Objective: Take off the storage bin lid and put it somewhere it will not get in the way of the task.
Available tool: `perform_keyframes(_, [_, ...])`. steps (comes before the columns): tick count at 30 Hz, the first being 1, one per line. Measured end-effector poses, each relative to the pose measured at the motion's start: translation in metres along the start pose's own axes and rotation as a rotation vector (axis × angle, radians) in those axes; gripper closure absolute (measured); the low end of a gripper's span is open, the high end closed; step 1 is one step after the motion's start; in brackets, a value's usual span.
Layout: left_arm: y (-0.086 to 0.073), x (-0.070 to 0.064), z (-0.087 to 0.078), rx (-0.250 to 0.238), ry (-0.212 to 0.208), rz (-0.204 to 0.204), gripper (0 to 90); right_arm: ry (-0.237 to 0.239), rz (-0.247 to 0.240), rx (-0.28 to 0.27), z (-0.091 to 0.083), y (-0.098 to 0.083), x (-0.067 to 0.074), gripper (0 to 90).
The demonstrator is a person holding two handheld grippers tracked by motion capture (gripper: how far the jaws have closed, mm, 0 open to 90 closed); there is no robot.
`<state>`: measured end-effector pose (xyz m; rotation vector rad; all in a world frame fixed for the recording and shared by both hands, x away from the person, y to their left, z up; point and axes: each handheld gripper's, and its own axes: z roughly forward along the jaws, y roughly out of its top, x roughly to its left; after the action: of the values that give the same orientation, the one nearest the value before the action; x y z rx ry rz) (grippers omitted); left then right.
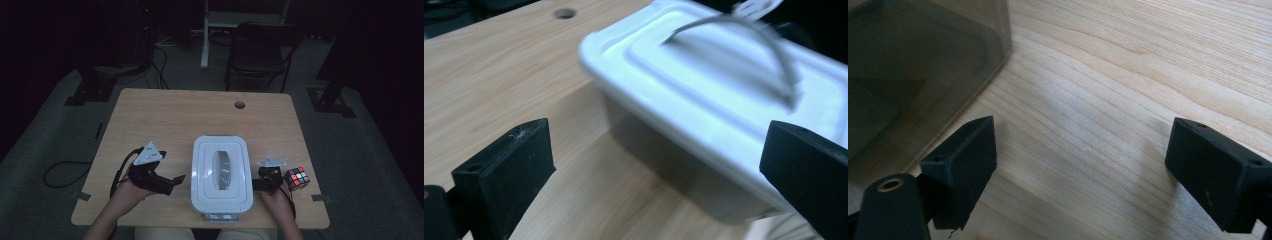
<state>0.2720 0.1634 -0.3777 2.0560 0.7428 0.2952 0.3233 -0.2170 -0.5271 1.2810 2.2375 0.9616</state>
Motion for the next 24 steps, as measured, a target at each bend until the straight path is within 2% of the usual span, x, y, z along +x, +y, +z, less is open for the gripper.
perform_keyframes(8, [0.015, -0.017, 0.013, -0.002, -0.06, 0.048, 1.5, 0.0, 0.0, 0.0, 0.0, 0.0, 0.0, 12.9])
perform_keyframes(14, [0.023, -0.028, 0.027, 0.002, -0.119, 0.058, 1.5, 0.0, 0.0, 0.001, 0.0, 0.0, 0.0, 12.9])
perform_keyframes(17, [0.026, -0.034, 0.037, 0.009, -0.134, 0.072, 1.5, 0.0, 0.0, 0.0, 0.0, 0.0, 0.0, 12.9])
perform_keyframes(21, [0.029, -0.036, 0.049, 0.021, -0.147, 0.079, 1.5, 0.0, 0.0, 0.0, 0.0, 0.0, 0.0, 12.9])
perform_keyframes(24, [0.031, -0.035, 0.057, 0.03, -0.162, 0.066, 1.5, -0.001, 0.0, 0.0, 0.0, 0.0, 0.0, 12.9])
